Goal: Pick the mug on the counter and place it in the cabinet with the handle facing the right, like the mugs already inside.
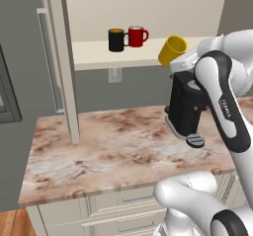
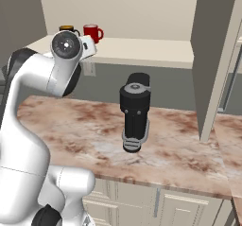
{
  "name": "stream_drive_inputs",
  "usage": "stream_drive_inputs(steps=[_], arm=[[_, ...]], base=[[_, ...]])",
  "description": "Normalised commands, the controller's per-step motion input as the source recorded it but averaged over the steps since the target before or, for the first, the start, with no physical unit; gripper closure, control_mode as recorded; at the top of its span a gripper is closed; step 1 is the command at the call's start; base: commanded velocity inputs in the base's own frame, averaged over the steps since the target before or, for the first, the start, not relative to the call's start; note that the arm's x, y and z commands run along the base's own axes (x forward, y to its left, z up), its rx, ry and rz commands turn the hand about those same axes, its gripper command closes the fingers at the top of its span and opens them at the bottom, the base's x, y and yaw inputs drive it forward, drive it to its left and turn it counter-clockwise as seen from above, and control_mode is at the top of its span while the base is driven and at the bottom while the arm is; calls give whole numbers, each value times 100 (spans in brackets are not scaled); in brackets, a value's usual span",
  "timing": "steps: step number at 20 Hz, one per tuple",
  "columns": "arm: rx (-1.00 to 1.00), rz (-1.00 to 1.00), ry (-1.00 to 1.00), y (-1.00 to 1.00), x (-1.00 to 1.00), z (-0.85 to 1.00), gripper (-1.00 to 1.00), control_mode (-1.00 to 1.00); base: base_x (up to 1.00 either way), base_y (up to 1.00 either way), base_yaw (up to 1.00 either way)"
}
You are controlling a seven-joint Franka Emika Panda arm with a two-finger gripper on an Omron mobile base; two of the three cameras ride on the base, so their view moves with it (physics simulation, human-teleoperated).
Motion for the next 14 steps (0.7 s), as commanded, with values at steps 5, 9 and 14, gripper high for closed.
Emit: stream_drive_inputs(steps=[5, 9, 14], arm=[[0, 0, 0, -33, 23, 0, 100, -100], [0, 2, 0, -30, 39, 0, 100, -100], [0, 5, 2, -18, 45, 0, 100, -100]], base=[[0, 0, 0], [0, 0, 0], [0, 0, 0]])
